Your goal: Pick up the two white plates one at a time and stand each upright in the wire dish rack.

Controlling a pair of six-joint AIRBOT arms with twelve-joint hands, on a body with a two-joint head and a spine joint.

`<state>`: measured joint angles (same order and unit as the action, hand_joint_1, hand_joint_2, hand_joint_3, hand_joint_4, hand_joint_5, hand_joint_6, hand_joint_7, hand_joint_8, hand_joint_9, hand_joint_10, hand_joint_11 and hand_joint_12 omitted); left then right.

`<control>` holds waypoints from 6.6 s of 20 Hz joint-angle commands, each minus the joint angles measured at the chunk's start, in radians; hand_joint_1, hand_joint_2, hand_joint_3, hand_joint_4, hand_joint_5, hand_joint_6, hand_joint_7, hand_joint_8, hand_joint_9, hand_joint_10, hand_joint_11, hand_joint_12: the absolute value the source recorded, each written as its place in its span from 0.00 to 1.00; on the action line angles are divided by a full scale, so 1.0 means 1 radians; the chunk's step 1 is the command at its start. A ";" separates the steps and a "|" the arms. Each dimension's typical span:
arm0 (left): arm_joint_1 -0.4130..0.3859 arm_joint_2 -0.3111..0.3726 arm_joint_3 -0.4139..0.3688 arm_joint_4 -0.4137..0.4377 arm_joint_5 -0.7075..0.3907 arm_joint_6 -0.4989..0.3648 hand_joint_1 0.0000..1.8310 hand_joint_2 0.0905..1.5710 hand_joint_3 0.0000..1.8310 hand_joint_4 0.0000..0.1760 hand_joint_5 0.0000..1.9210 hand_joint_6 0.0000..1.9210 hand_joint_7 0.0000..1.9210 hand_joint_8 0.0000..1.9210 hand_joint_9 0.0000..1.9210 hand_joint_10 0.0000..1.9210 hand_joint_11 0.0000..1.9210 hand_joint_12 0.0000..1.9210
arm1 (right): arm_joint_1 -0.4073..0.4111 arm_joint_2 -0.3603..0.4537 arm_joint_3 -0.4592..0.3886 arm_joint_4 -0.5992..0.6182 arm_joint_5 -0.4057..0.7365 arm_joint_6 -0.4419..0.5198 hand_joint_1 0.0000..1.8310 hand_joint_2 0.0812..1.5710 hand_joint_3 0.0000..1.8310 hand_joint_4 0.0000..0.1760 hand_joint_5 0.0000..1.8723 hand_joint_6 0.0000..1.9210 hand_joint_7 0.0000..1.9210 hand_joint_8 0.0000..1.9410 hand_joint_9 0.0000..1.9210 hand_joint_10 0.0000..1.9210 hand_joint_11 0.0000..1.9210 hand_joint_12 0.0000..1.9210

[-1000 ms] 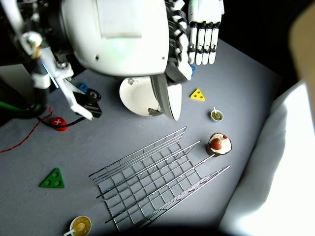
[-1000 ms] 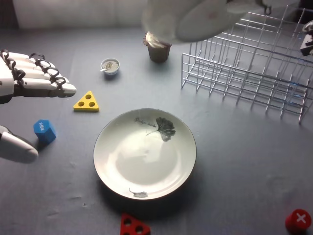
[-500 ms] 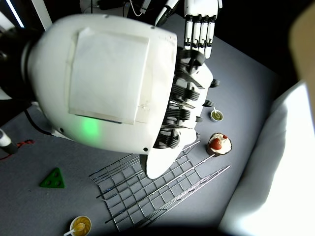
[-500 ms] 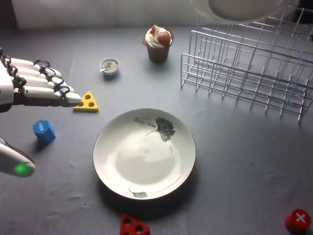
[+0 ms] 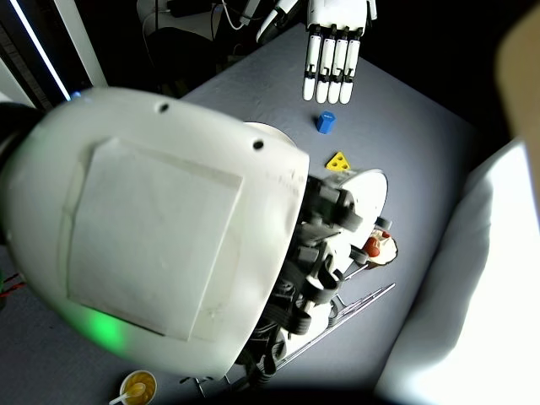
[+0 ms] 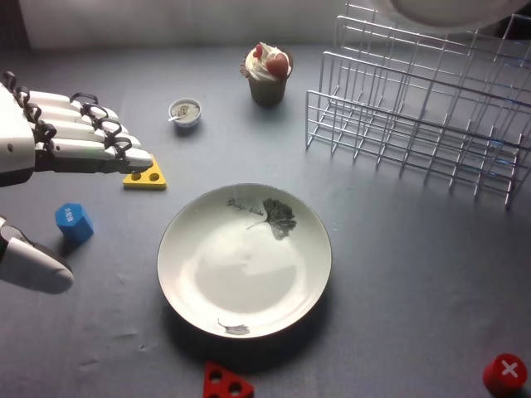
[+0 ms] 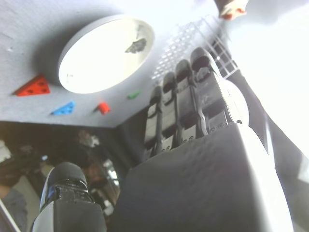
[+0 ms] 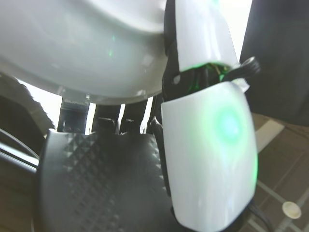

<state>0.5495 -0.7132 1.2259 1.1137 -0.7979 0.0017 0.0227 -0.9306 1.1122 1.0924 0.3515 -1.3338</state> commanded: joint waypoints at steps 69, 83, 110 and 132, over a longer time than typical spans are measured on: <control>0.044 -0.051 -0.100 0.095 -0.069 -0.002 0.02 0.59 0.00 0.00 0.07 0.00 0.08 0.00 0.08 0.00 0.09 0.00 | -0.177 -0.153 0.245 0.348 -0.146 -0.134 0.64 0.64 0.00 0.00 0.43 0.01 0.43 0.01 0.47 0.00 0.46 0.22; 0.105 -0.107 -0.121 0.115 0.005 -0.002 0.02 0.58 0.00 0.00 0.06 0.00 0.08 0.00 0.08 0.00 0.09 0.00 | -0.174 -0.156 0.251 0.348 -0.160 -0.117 0.48 0.58 0.00 0.00 0.29 0.00 0.28 0.00 0.29 0.00 0.27 0.08; 0.158 -0.158 -0.091 0.166 0.167 -0.002 0.03 0.58 0.00 0.00 0.08 0.00 0.09 0.00 0.10 0.00 0.11 0.01 | -0.173 -0.132 0.212 0.218 -0.164 -0.116 0.33 0.52 0.00 0.00 0.19 0.00 0.22 0.01 0.19 0.00 0.18 0.03; 0.252 -0.189 -0.096 0.237 0.211 -0.002 0.02 0.58 0.00 0.00 0.09 0.00 0.10 0.00 0.10 0.00 0.11 0.01 | -0.151 -0.122 0.176 -0.349 -0.064 0.097 0.33 0.55 0.00 0.00 0.17 0.00 0.17 0.00 0.18 0.00 0.20 0.03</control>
<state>0.7876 -0.8856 1.1324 1.2987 -0.6064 0.0063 -0.1406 -1.0607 1.2892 0.7444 0.1818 -1.2423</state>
